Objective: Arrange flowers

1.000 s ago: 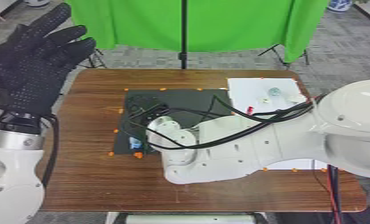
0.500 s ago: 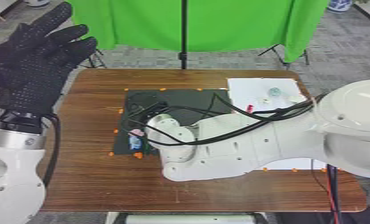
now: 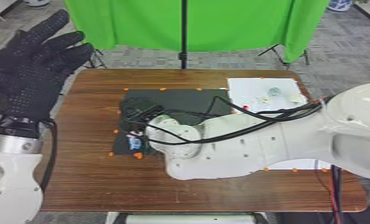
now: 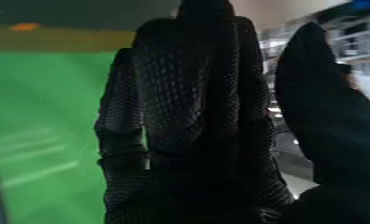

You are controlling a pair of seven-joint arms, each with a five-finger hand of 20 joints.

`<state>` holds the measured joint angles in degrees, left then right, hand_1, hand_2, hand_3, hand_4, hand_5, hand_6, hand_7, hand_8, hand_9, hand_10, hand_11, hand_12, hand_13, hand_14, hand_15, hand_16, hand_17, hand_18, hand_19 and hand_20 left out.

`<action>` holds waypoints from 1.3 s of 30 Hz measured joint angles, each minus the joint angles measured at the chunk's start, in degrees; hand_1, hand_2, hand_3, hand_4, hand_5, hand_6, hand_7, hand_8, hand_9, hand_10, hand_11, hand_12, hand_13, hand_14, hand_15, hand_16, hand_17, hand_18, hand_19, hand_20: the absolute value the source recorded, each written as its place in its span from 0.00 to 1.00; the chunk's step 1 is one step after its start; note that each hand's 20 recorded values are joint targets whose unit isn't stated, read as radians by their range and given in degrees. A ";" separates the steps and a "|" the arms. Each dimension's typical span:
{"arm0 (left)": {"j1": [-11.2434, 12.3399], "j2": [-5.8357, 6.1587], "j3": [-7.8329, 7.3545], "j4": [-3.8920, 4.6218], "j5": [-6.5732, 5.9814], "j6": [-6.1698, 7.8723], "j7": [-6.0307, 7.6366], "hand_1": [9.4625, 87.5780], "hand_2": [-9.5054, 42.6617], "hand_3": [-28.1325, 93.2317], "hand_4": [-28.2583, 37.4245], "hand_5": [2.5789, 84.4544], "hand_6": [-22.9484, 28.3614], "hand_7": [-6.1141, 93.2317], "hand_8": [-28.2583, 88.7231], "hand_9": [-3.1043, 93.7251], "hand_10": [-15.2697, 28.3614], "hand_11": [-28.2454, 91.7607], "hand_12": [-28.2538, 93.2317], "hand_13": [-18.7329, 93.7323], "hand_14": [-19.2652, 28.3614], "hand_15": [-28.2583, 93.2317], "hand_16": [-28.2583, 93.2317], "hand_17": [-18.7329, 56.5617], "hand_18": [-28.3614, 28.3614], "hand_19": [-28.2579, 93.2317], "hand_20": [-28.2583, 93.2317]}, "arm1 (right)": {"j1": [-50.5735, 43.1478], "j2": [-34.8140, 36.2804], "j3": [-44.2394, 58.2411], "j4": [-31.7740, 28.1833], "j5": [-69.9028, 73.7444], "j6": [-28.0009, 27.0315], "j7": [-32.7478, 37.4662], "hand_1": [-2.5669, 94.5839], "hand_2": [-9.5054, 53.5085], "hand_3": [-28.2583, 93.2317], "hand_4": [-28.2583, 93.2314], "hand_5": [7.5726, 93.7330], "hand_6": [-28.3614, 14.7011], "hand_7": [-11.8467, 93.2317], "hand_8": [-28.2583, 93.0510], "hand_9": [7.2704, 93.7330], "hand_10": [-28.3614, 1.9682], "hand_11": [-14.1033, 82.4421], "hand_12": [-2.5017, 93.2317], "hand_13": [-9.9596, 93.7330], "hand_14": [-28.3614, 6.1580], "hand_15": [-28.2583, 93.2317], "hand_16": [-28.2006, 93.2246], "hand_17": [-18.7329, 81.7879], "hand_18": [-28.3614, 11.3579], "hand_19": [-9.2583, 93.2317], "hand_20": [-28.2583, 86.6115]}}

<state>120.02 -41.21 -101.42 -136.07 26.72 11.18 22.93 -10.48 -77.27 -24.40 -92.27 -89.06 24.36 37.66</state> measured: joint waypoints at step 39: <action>-1.78 -2.25 0.52 0.27 0.52 -0.52 -5.32 0.16 0.36 0.86 0.04 0.42 0.66 0.22 0.16 0.38 0.86 0.48 0.33 0.40 1.00 0.66 0.15 0.18 1.00 0.85 0.02 | -4.13 5.13 2.22 -2.60 -11.37 -12.68 -5.33 0.25 0.24 0.89 0.00 0.79 0.79 0.26 0.11 0.47 0.44 0.32 0.16 0.48 0.40 0.86 0.31 0.27 0.25 0.74 0.52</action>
<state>118.24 -43.45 -100.91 -135.80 27.24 10.66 17.61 -14.61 -72.15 -22.19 -94.87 -100.44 11.68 32.33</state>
